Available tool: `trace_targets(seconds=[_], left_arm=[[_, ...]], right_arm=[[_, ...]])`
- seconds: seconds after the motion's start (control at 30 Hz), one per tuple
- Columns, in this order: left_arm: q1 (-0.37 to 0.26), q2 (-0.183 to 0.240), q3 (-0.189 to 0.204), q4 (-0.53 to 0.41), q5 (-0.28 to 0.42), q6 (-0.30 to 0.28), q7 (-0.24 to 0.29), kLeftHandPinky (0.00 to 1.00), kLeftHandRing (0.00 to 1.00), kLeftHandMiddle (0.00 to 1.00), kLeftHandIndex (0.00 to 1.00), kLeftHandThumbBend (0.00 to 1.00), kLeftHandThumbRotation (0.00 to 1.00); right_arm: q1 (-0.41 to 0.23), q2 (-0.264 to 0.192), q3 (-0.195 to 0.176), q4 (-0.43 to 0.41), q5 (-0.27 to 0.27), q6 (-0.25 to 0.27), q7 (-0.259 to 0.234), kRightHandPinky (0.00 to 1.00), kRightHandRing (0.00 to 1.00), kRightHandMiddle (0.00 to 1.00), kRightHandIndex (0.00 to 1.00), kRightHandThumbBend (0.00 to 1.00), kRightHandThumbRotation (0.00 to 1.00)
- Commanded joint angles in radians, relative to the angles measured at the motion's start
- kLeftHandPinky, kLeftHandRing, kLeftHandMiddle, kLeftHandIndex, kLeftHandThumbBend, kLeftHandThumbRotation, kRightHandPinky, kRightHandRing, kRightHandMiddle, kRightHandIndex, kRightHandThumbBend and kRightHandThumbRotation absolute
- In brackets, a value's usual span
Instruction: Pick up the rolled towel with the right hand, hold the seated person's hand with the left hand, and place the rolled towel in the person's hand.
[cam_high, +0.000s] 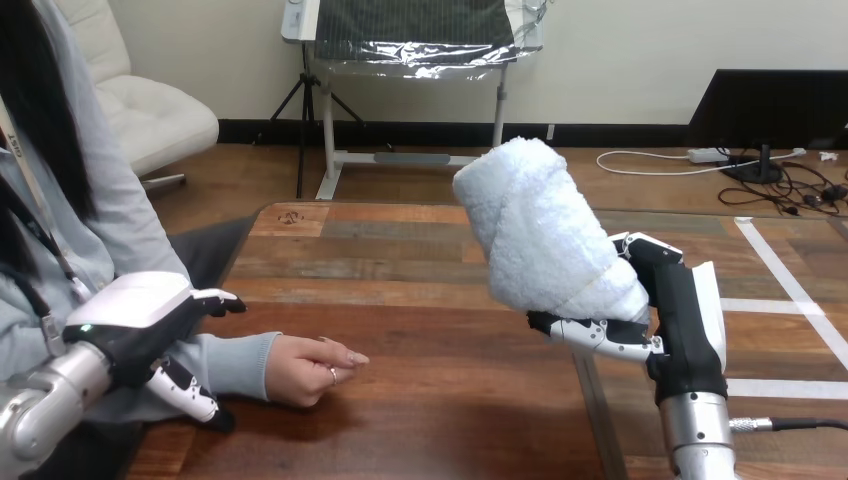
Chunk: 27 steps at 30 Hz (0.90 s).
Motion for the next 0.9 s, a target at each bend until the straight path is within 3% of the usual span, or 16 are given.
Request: trace_targets(seconds=[0.0,0.27,0.47,0.6,0.87], left_arm=[[-0.073,-0.024,-0.044,0.051,0.021,0.017,0.036,0.8,0.82,0.82,0.83,1.0,0.26],[-0.077,-0.045,-0.066,0.079,0.011,0.035,0.064,0.72,0.76,0.77,0.77,1.0,0.22],[-0.07,-0.053,-0.07,0.092,-0.001,0.014,0.089,0.6,0.66,0.69,0.71,1.0,0.15],[-0.065,-0.059,-0.077,0.096,0.004,0.005,0.123,0.55,0.61,0.65,0.67,1.0,0.12],[-0.06,-0.068,-0.086,0.113,-0.005,-0.006,0.144,0.47,0.52,0.57,0.59,0.98,0.05]], right_arm=[[-0.037,0.019,-0.028,-0.078,0.038,-0.063,0.026,0.24,0.29,0.4,0.44,0.77,0.0],[-0.024,0.026,-0.039,-0.093,0.075,-0.087,0.075,0.24,0.29,0.4,0.44,0.76,0.0],[-0.014,0.033,-0.054,-0.107,0.108,-0.094,0.127,0.23,0.28,0.39,0.44,0.75,0.0],[-0.009,0.036,-0.061,-0.113,0.122,-0.099,0.152,0.23,0.28,0.39,0.44,0.75,0.0],[0.0,0.044,-0.074,-0.125,0.164,-0.1,0.212,0.23,0.28,0.4,0.44,0.75,0.0]])
